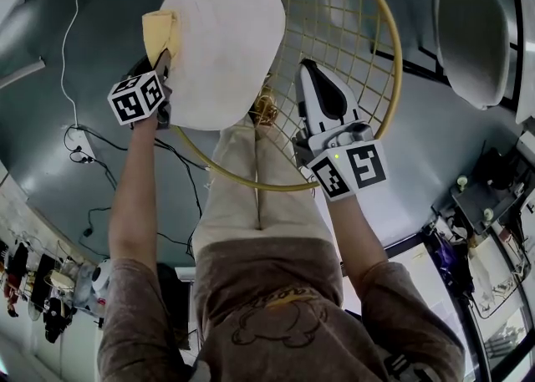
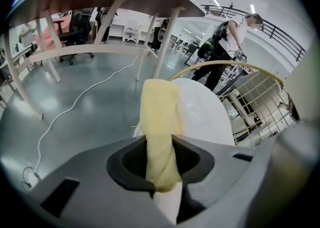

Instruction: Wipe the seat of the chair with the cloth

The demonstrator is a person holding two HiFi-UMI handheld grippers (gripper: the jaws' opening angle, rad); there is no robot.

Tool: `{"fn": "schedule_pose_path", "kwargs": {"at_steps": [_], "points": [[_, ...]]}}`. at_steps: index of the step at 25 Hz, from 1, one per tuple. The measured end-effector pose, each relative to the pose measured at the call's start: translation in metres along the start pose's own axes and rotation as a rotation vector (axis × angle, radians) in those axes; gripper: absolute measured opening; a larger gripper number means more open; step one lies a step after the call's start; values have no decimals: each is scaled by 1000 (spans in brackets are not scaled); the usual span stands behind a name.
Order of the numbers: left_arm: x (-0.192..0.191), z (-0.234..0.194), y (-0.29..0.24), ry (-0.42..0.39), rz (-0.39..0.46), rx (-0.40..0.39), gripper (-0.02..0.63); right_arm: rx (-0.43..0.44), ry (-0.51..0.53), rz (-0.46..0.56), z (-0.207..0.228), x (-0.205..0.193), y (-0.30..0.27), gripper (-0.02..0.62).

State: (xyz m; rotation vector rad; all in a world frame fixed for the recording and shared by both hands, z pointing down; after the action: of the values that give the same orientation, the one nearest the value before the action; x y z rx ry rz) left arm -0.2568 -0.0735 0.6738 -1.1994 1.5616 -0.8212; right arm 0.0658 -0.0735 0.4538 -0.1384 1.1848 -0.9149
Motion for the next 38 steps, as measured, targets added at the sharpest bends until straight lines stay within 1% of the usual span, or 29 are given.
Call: {"fn": "schedule_pose_path", "kwargs": {"at_steps": [6,9,11,14,17,21,24,26,29,30,32,38], "points": [[-2,-29,20,34,38,72,113,-4,5,2,-5,-2,2,28],[-5,-36,31,19,47,100,112,-1,9,4,-9,-3,5,28],[-8,-34,38,18,60,98,112,1,12,5,-12,-4,9,28],[-10,-18,44,-4,80,66,112,4,17,7,-14,-3,13,28],[-10,14,45,-72,80,10,112,5,21,9,-15,1,13,28],[-25,67,43,-143,60,-106,112,6,26,13,-18,0,17,28],[-41,106,40,-183,34,-197,113,7,26,21,-23,-1,23,27],[-49,132,34,-227,8,-253,112,7,28,23,-24,0,25,28],[-60,163,24,-320,-56,-315,112,4,24,23,-24,-1,27,28],[-64,171,21,-333,-79,-338,112,2,21,25,-24,-1,28,28],[-70,185,15,-332,-112,-383,112,2,13,34,-23,-3,31,26],[-86,220,7,-323,-174,-496,112,0,8,42,-25,-5,35,28]]}}
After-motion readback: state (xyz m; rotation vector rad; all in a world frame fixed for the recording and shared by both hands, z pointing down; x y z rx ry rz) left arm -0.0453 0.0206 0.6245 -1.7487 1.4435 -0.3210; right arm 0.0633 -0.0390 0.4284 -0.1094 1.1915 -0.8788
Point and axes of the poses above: the fingertips, and each gripper's own axes: y backward along the fingers, z to its right, x out of its top, the point moved 5 cm from there along y, backward along the fingers, and after that the axes turned 10 degrees about -z, right-handed, at the moved point
